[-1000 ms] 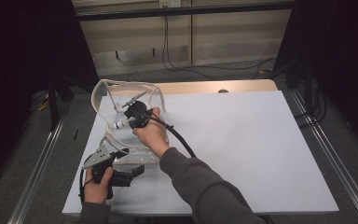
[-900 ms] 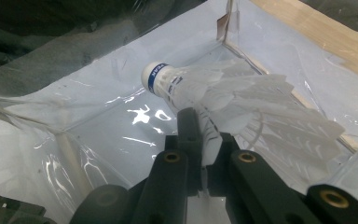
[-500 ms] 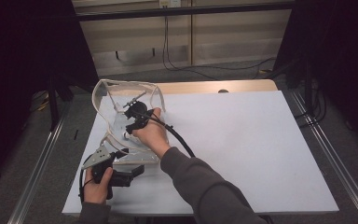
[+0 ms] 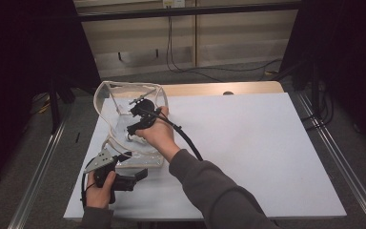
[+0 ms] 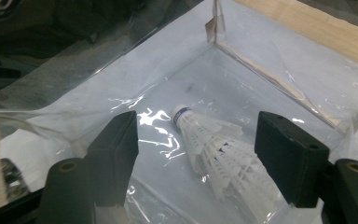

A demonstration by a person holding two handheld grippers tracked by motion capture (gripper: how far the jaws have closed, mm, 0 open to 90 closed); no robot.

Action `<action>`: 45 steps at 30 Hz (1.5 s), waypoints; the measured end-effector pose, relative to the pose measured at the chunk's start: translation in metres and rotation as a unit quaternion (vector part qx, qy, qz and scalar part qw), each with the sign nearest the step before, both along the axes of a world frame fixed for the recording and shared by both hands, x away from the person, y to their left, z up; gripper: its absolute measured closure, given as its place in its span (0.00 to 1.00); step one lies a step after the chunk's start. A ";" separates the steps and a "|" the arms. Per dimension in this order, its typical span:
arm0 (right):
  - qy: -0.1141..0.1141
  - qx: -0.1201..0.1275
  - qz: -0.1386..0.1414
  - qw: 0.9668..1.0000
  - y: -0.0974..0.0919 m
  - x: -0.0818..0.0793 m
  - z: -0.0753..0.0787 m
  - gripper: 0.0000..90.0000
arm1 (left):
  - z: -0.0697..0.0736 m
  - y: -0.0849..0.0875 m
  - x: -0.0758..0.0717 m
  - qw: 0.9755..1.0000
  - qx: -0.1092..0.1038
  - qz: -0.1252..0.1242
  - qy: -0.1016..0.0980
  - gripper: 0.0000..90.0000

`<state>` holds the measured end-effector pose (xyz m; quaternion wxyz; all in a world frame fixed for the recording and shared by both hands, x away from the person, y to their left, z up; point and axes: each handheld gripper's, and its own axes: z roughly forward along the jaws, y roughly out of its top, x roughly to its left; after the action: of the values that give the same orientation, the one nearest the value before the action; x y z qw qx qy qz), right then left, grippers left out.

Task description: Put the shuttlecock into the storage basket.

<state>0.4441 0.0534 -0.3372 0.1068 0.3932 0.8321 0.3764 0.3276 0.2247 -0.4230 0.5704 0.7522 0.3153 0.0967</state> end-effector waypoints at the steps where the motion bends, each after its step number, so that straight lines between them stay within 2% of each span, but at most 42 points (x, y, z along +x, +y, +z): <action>1: -0.001 -0.002 0.005 1.000 0.000 -0.002 0.002 0.33 | 0.000 0.000 0.000 1.000 0.000 0.000 0.000 0.02; 4: -0.011 0.002 0.009 1.000 -0.002 -0.006 0.007 0.33 | 0.000 0.000 0.000 1.000 0.001 0.001 0.001 0.02; 7: -0.025 0.002 0.009 1.000 -0.006 -0.009 0.012 0.28 | 0.000 0.000 0.000 1.000 0.000 -0.002 0.000 0.02; 12: -0.022 0.013 0.012 1.000 -0.016 -0.013 0.018 0.26 | 0.000 -0.001 0.000 1.000 0.001 0.000 -0.001 0.02; 13: -0.025 0.024 0.016 0.999 -0.023 -0.016 0.021 0.25 | 0.000 -0.002 0.000 1.000 0.001 -0.005 0.001 0.02; 15: -0.027 0.030 0.021 0.999 -0.029 -0.018 0.023 0.25 | 0.000 -0.001 0.001 1.000 0.000 -0.015 0.001 0.02; 18: -0.029 0.042 0.029 0.998 -0.037 -0.021 0.025 0.24 | -0.001 -0.001 0.000 1.000 0.001 -0.016 0.003 0.02; 26: -0.035 0.070 0.031 0.996 -0.057 -0.029 0.033 0.23 | 0.001 -0.003 -0.001 1.000 0.004 -0.004 -0.003 0.02; 45: -0.051 0.075 0.026 0.996 -0.093 -0.036 0.043 0.18 | 0.001 -0.005 -0.001 1.000 0.005 -0.005 0.000 0.02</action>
<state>0.4080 -0.0392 -0.2947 0.1093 0.3584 0.8049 0.4601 0.3266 0.2199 -0.4220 0.5670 0.7566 0.3113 0.0958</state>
